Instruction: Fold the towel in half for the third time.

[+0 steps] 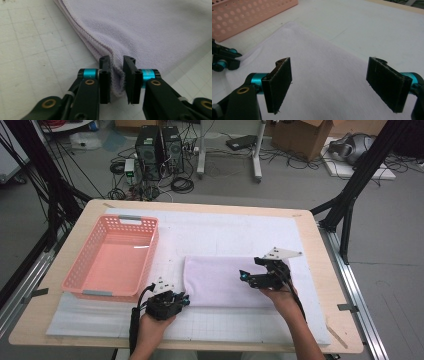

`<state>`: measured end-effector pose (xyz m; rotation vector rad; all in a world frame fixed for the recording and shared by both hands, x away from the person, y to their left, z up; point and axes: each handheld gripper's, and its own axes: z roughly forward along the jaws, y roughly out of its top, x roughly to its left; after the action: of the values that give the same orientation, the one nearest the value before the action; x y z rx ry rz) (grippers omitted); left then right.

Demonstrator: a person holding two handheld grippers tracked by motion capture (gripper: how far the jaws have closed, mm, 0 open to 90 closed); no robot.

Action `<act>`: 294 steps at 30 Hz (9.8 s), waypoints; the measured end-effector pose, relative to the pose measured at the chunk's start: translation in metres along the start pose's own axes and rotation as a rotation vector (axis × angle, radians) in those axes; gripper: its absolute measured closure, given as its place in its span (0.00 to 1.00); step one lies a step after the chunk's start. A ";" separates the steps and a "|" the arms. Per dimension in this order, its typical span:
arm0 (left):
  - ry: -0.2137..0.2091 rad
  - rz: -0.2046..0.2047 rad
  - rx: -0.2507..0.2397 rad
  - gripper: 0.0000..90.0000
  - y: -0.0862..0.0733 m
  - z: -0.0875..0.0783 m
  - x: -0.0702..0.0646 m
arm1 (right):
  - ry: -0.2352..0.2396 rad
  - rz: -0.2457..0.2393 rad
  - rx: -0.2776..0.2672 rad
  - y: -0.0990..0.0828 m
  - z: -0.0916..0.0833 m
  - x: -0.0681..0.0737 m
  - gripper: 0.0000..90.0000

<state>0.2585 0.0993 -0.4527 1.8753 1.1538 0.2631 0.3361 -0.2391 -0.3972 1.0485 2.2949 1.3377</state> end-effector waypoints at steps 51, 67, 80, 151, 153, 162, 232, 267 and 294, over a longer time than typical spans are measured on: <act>-0.080 -0.177 -0.049 0.93 0.000 -0.023 0.018 | 0.214 -0.230 0.273 0.074 0.182 0.065 0.91; -0.168 -0.083 -0.170 0.93 0.036 -0.041 -0.006 | 0.266 -0.177 0.048 0.100 0.126 0.051 0.91; -0.237 0.009 -0.122 0.93 0.073 0.004 -0.054 | 0.181 -0.140 0.016 0.086 0.078 0.006 0.91; -0.175 0.140 -0.249 0.47 0.026 0.000 -0.011 | -0.140 0.150 0.056 -0.095 -0.082 -0.036 0.93; -0.172 0.133 -0.261 0.47 0.026 -0.002 -0.010 | -0.196 0.128 0.075 -0.095 -0.088 -0.033 0.93; -0.170 0.141 -0.273 0.47 0.025 -0.004 -0.011 | -0.201 0.093 0.033 -0.076 -0.090 -0.017 0.64; -0.165 0.130 -0.266 0.48 0.022 -0.007 -0.010 | -0.295 0.072 -0.035 -0.062 -0.117 -0.015 0.73; -0.153 0.119 -0.264 0.48 0.021 -0.009 -0.006 | -0.322 -0.009 0.231 -0.003 0.034 -0.047 0.77; -0.157 0.113 -0.279 0.47 0.020 -0.009 -0.007 | -0.340 0.175 -0.017 -0.052 -0.063 -0.081 0.73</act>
<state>0.2619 0.0955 -0.4303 1.6834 0.8600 0.3170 0.3335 -0.3523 -0.4164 1.3789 1.9778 1.1315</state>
